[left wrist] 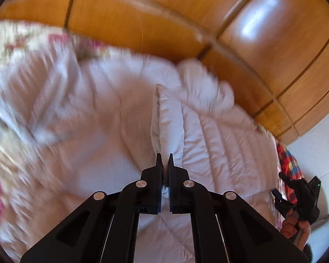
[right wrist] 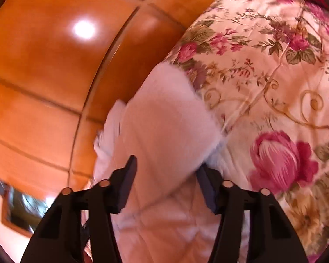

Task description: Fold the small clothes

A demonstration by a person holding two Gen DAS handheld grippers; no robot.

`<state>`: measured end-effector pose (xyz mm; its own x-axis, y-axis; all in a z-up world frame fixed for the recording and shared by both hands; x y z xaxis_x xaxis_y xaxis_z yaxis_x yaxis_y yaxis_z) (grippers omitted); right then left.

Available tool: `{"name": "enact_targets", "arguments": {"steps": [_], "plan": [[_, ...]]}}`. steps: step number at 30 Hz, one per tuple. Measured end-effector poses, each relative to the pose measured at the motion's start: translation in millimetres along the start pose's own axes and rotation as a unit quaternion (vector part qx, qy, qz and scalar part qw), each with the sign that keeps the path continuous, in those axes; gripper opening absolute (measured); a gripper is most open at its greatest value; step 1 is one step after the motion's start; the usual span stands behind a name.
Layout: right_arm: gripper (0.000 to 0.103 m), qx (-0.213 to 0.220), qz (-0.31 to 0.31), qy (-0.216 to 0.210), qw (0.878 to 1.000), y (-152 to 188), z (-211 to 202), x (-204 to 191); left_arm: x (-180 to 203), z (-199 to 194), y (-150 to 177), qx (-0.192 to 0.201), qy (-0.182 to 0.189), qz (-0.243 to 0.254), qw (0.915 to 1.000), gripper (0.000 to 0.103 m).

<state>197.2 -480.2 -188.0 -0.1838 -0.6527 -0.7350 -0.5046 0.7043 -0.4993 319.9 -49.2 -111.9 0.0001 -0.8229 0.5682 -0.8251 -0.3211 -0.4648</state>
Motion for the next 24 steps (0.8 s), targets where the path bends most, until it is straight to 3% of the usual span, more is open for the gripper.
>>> {"name": "enact_targets", "arguments": {"steps": [2, 5, 8, 11, 14, 16, 18, 20, 22, 24], "plan": [[0.023, 0.008, 0.011, 0.005, 1.0, -10, 5, 2, -5, -11, -19, 0.025, 0.001, -0.009, 0.9996, 0.002], [0.008, 0.013, 0.002, 0.023, 1.0, -17, 16, 3, -16, -6, -27, 0.012, -0.015, -0.007, 0.9998, 0.002], [0.004, 0.031, -0.011, 0.055, 0.998, -11, 15, 8, -29, 12, -14, -0.009, -0.044, 0.012, 0.9989, 0.002], [0.003, 0.062, -0.026, 0.076, 0.995, -6, 6, 16, -38, 29, 8, -0.019, -0.034, 0.007, 0.9992, 0.003], [0.002, 0.063, -0.036, 0.083, 0.994, -3, 8, 21, -35, 37, 16, -0.005, -0.045, 0.043, 0.9981, 0.003], [0.003, 0.04, -0.047, 0.091, 0.994, -2, 13, 22, -34, 38, 20, 0.007, -0.054, 0.063, 0.9965, 0.003], [0.009, 0.027, -0.069, 0.098, 0.992, -6, 9, 16, -39, 35, 21, 0.015, -0.046, 0.06, 0.997, 0.003], [0.026, 0.031, -0.13, 0.137, 0.982, -5, -7, -1, -42, 33, 22, 0.018, -0.026, 0.047, 0.9984, 0.003], [0.029, 0.048, -0.198, 0.172, 0.964, 0, -25, -22, -44, 35, 21, 0.015, -0.003, 0.028, 0.9995, 0.004], [0.038, 0.084, -0.248, 0.209, 0.942, 1, -38, -42, -45, 34, 20, 0.018, 0.011, 0.017, 0.9996, 0.004]]}}
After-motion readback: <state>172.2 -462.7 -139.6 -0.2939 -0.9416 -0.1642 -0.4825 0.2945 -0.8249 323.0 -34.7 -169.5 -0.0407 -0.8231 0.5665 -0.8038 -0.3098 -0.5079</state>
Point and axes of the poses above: each gripper's, at about its wrist camera, not at the fingertips, and z roughly the way its jaws point, x to its right, y to its underside, the point moved 7 cm from there along z, roughly the way its jaws point, and after that the axes turned 12 degrees about -z, right-handed, at the moved point
